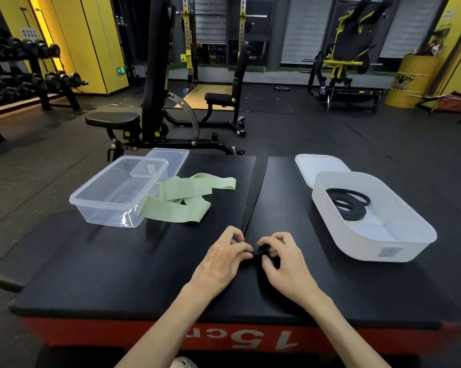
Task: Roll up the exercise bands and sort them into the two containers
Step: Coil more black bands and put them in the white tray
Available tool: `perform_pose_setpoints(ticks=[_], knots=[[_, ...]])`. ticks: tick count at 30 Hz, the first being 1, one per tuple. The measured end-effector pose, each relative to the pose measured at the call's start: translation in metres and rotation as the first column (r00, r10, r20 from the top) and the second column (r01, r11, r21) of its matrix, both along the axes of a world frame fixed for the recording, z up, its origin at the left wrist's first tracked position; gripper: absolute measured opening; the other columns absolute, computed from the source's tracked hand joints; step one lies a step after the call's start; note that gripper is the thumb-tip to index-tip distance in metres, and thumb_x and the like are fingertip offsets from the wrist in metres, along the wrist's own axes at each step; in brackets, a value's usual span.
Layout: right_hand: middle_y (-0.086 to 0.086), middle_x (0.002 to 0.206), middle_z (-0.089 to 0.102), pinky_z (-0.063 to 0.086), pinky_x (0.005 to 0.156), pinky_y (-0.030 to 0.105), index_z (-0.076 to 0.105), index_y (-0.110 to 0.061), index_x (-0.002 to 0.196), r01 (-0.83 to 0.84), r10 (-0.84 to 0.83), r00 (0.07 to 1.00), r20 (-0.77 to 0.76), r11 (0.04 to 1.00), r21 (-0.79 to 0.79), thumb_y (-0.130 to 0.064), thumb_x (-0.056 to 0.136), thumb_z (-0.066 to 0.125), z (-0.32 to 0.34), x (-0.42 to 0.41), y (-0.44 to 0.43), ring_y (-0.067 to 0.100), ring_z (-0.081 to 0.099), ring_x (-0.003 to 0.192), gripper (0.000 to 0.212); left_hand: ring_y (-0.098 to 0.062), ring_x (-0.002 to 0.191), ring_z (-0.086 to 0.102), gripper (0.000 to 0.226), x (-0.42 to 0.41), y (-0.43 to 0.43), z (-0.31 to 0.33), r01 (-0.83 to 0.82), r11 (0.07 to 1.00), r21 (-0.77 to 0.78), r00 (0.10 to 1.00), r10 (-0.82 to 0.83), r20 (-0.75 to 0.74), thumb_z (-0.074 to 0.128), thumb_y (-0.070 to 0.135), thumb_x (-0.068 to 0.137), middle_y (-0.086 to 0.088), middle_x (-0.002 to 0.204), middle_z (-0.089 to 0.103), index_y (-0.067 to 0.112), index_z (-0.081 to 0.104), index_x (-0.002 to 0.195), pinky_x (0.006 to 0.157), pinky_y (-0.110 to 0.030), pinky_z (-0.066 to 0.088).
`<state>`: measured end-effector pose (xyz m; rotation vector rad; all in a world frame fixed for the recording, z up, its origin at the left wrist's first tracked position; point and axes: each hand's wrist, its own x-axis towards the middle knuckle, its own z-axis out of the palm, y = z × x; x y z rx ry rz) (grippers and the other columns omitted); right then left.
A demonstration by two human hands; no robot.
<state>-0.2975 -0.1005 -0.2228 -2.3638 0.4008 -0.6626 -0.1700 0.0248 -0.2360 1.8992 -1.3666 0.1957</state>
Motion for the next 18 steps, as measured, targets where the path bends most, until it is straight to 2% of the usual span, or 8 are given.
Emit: perform_pose_setpoints(ticks=[2,6,9,12,16,18], knots=[[-0.010,0.101,0.050,0.038,0.076,0.006,0.062,-0.027,0.097,-0.006,0.006,1.000,0.000,0.999,0.038,-0.012,0.081,0.061,0.003,0.001,0.001,0.004,0.051,0.089,0.022,-0.004,0.074,0.052,0.011,0.001,0.000,0.000,0.008,1.000,0.006,1.000,-0.008,-0.004,0.065,0.023,0.086,0.001,0.101,0.049,0.014,0.070,0.090,0.073,-0.027,0.052],[-0.013,0.098,0.056,0.043,0.078,0.011,0.065,-0.025,0.094,-0.034,0.033,0.999,0.042,0.999,0.014,-0.022,0.083,0.066,0.005,0.003,0.000,0.004,0.056,0.086,0.011,-0.003,0.075,0.054,0.007,0.001,0.000,0.000,0.021,1.000,0.004,0.999,-0.021,-0.031,0.067,0.021,0.086,0.004,0.100,0.049,0.017,0.072,0.089,0.075,-0.022,0.050],[-0.014,0.096,0.061,0.049,0.080,0.021,0.066,-0.023,0.094,-0.089,0.090,0.994,0.061,0.996,-0.007,-0.018,0.085,0.064,0.005,0.007,0.002,0.005,0.059,0.090,0.010,-0.001,0.074,0.056,0.008,0.002,0.000,0.000,0.019,1.000,-0.014,0.998,-0.019,-0.065,0.069,0.021,0.084,0.005,0.098,0.051,0.015,0.074,0.088,0.076,-0.016,0.046],[-0.012,0.095,0.064,0.052,0.081,0.027,0.063,-0.022,0.094,-0.105,0.102,0.993,0.066,0.993,0.047,-0.010,0.085,0.063,0.006,0.012,0.004,0.005,0.062,0.090,0.015,0.000,0.072,0.055,0.009,0.002,0.001,0.000,-0.007,0.999,-0.035,0.993,0.003,-0.115,0.073,0.021,0.081,0.006,0.095,0.054,0.016,0.073,0.088,0.073,-0.017,0.048],[-0.013,0.097,0.064,0.050,0.087,0.019,0.058,-0.023,0.102,-0.119,0.114,0.993,0.040,0.978,0.170,-0.004,0.086,0.062,0.007,0.013,0.002,-0.001,0.060,0.098,0.025,-0.004,0.072,0.061,0.029,0.002,0.001,0.004,-0.070,0.997,-0.038,0.947,0.054,-0.317,0.080,0.019,0.073,0.009,0.090,0.059,0.020,0.058,0.092,0.072,-0.025,0.054],[-0.012,0.097,0.065,0.049,0.087,0.017,0.058,-0.023,0.101,-0.127,0.121,0.992,0.044,0.970,0.208,0.001,0.086,0.061,0.008,0.013,0.002,-0.003,0.059,0.100,0.029,-0.006,0.072,0.061,0.034,0.003,0.001,0.005,-0.058,0.998,-0.027,0.952,0.048,-0.301,0.080,0.019,0.073,0.010,0.094,0.056,0.021,0.057,0.099,0.072,-0.026,0.054]])
